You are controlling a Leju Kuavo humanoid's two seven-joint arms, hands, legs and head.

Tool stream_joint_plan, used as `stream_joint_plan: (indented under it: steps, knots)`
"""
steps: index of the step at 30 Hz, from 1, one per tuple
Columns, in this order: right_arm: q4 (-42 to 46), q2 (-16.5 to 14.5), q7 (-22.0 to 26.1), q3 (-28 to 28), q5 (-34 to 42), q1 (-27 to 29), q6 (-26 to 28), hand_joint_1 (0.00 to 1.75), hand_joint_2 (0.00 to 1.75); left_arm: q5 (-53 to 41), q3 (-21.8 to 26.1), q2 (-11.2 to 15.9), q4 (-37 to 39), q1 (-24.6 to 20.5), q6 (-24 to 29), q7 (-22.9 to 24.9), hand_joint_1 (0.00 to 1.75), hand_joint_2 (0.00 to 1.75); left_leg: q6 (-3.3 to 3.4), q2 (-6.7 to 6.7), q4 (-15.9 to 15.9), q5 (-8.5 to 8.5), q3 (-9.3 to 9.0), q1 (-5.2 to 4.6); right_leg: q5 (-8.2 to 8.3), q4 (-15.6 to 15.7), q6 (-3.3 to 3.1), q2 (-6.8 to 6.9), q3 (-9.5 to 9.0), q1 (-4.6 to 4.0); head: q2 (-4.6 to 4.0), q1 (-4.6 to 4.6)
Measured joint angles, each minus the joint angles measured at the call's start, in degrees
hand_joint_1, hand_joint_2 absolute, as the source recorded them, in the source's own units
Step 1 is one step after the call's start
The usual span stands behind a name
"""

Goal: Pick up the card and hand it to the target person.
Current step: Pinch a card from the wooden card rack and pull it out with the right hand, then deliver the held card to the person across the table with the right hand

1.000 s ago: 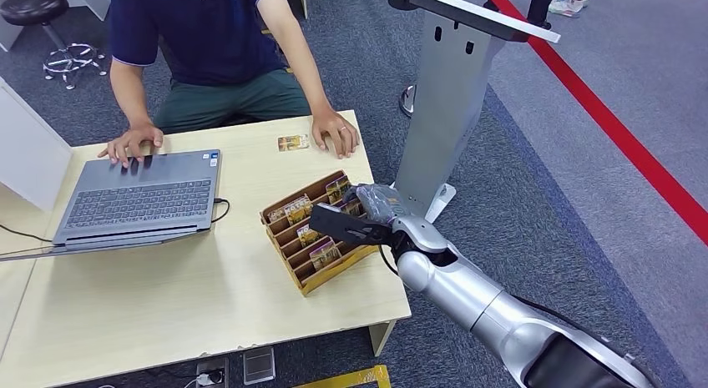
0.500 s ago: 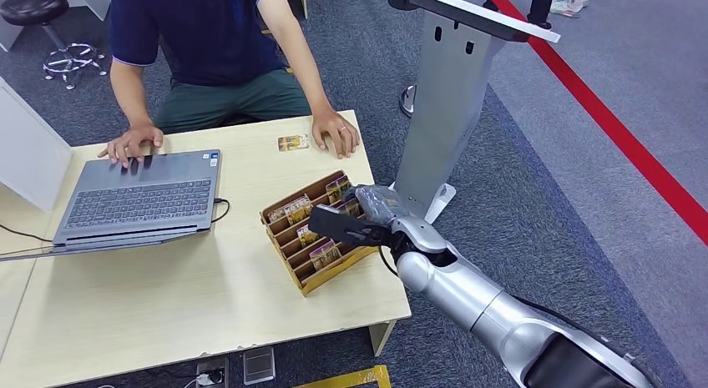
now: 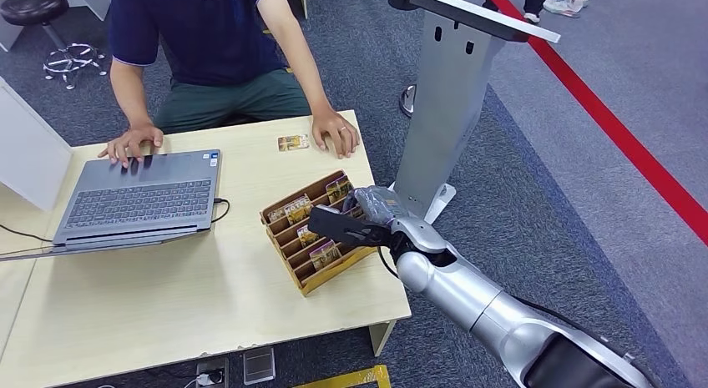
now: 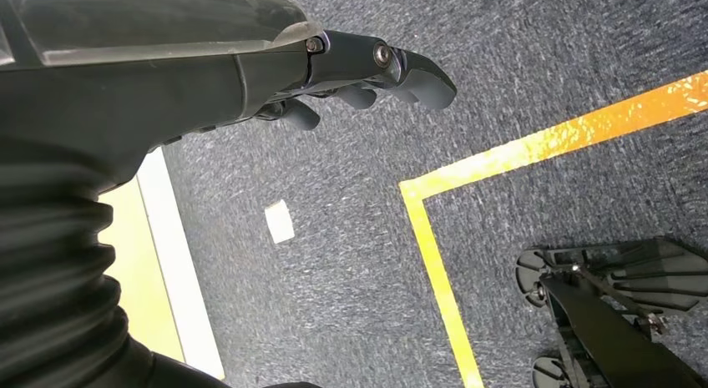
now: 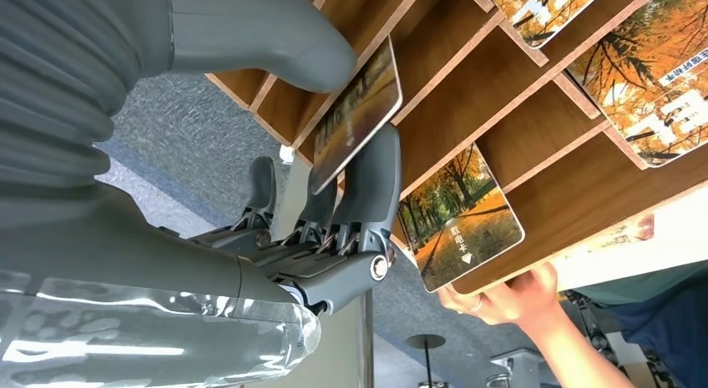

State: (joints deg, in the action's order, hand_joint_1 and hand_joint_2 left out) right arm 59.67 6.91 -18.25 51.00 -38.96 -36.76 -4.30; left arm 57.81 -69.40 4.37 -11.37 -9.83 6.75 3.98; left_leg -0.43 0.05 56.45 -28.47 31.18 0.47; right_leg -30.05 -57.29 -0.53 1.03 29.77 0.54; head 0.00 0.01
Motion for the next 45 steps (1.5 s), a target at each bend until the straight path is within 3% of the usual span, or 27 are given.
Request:
stream_joint_plan:
  steps: [5,13,32,39,45]
  knots:
    - [0.0,0.0,0.0,0.0,0.0,0.0,0.0,1.51,1.75,0.0,0.0,0.0,0.0,0.1,0.0,0.0,0.0,1.75,0.0,0.0,0.0,0.0,0.0,0.0,0.0,0.0,0.0,0.0,0.0,0.0,0.0,0.01]
    - [0.0,0.0,0.1,0.0,0.3,-0.2,0.0,1.68,1.75,0.0,0.0,0.0,0.0,0.1,0.0,0.0,0.0,1.75,0.0,0.0,0.0,0.0,0.0,0.0,0.0,0.0,0.0,0.0,0.0,0.0,0.0,0.01]
    - [0.6,0.0,-0.8,0.0,-0.4,-0.6,0.7,1.66,1.75,-0.1,0.0,0.0,0.0,0.1,0.4,-0.7,0.0,1.75,0.0,0.0,0.0,0.01,0.0,0.0,0.01,0.0,0.01,0.0,0.0,0.0,0.0,0.03]
    - [4.5,0.0,-1.4,-0.5,0.6,-3.1,1.8,1.66,1.75,-0.2,0.0,0.0,0.0,-0.1,0.4,-0.6,0.0,1.75,-0.01,0.01,0.0,0.02,-0.02,0.0,0.02,0.0,0.0,-0.01,0.0,0.0,0.0,0.0]
    - [7.0,-0.4,1.1,-2.2,4.3,-7.4,5.4,1.66,1.75,-0.3,0.0,0.0,0.0,-0.4,0.2,-0.6,0.0,1.75,-0.02,0.01,0.0,0.03,-0.01,0.0,0.02,0.0,0.0,-0.01,0.0,0.0,0.0,0.01]
